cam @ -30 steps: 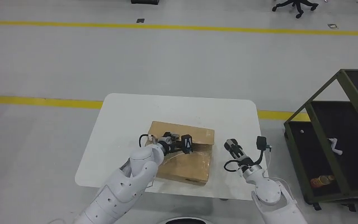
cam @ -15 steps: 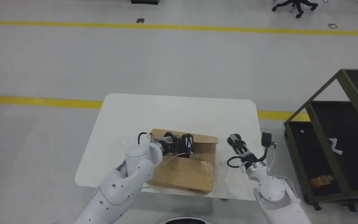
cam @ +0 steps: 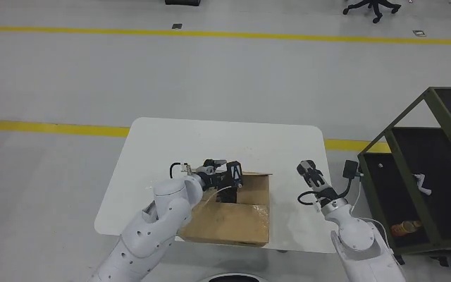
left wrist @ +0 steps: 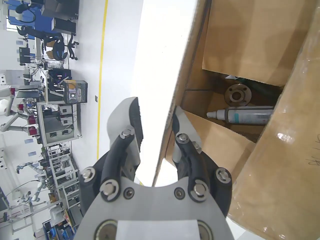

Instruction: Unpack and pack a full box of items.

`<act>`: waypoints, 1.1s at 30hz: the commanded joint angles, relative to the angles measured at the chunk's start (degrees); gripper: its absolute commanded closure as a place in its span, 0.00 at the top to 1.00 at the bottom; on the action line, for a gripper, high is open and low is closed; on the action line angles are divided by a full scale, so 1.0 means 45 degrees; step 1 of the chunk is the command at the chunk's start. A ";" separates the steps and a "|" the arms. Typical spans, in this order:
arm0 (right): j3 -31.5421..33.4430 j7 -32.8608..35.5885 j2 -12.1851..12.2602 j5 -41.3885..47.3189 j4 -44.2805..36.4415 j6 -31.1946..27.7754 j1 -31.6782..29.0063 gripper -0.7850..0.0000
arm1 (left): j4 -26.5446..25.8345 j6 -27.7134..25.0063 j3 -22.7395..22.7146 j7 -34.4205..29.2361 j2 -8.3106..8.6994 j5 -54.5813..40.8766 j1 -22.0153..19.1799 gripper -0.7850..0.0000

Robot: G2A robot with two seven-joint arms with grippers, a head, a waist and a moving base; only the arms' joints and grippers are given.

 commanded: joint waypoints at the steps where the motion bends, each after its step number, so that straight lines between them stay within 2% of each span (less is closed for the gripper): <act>1: 0.0149 0.0143 0.0017 0.0110 -0.0091 -0.0041 -0.0026 0.00 | 0.0322 0.0239 0.0055 0.0176 -0.0037 0.0239 -0.0283 1.00; 8: 0.0165 0.0386 0.0022 0.0156 -0.0473 -0.0141 -0.0145 0.00 | 0.1668 0.1361 0.0367 0.0868 -0.0248 0.0845 -0.1322 1.00; 21: -0.0455 0.0594 -0.0053 0.0018 -0.0276 -0.0198 -0.0012 0.00 | 0.4239 0.2623 0.0862 0.1358 -0.0783 0.0941 -0.3286 1.00; 26: -0.0988 0.1049 -0.0103 -0.0201 0.0451 -0.0068 0.0781 0.00 | 0.4670 0.2804 0.0931 0.1454 -0.0902 0.0958 -0.3505 1.00; 30: -0.1629 0.1284 -0.0167 -0.0879 0.1231 0.0433 0.1640 0.00 | 0.4606 0.2863 0.0900 0.1419 -0.0921 0.1166 -0.3406 1.00; 33: -0.2147 0.1372 -0.0245 -0.1208 0.1799 0.0330 0.2327 0.00 | 0.4438 0.2817 0.0796 0.1408 -0.0905 0.1261 -0.3245 1.00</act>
